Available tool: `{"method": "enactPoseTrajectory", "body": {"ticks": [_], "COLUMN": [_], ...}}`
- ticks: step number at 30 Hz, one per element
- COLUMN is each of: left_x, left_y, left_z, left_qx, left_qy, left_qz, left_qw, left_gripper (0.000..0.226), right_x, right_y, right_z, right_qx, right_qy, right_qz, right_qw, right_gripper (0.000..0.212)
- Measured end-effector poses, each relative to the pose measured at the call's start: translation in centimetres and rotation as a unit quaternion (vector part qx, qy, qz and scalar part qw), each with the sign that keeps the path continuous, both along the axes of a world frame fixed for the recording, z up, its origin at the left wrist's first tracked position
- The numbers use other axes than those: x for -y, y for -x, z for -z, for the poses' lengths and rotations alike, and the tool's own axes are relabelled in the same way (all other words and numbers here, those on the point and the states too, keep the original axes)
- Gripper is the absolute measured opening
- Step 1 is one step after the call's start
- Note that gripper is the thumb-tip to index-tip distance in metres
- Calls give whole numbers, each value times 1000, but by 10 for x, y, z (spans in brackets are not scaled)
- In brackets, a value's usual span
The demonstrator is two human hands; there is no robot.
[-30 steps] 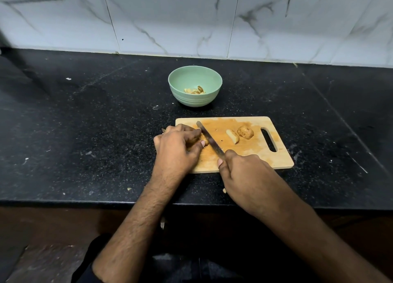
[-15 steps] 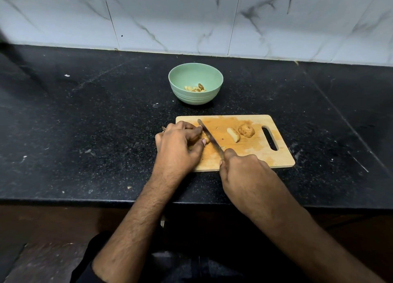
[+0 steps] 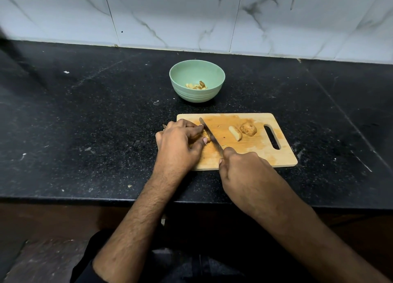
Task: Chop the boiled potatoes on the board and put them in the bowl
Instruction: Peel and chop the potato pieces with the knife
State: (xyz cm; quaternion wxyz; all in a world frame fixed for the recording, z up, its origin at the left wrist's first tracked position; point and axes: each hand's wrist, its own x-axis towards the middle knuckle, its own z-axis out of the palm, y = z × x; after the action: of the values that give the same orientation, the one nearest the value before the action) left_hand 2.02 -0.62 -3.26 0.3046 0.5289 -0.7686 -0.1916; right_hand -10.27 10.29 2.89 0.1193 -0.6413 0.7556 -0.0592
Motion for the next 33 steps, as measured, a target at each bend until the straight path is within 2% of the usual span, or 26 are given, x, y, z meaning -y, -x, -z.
{"method": "enactPoseTrajectory", "body": {"ticks": [8, 16, 22, 33], "left_x": [1, 0, 0, -2], "left_y": [0, 1, 0, 2], "left_z": [2, 2, 2, 1], "left_qx": [-18, 8, -13, 16], "left_qy": [-3, 18, 16, 18], "left_qz": [3, 7, 6, -8], "left_qw": [1000, 1000, 1000, 1000], "left_gripper": [36, 34, 32, 32], "right_x": [-1, 7, 25, -23], "right_y": [5, 7, 1, 15], "right_z": [-5, -4, 12, 0], "right_qx": [-10, 4, -11, 2], "right_qy": [-21, -70, -51, -78], "right_qz": [-5, -11, -10, -10], "right_qw": [1000, 997, 999, 997], "right_gripper": [29, 29, 25, 25]}}
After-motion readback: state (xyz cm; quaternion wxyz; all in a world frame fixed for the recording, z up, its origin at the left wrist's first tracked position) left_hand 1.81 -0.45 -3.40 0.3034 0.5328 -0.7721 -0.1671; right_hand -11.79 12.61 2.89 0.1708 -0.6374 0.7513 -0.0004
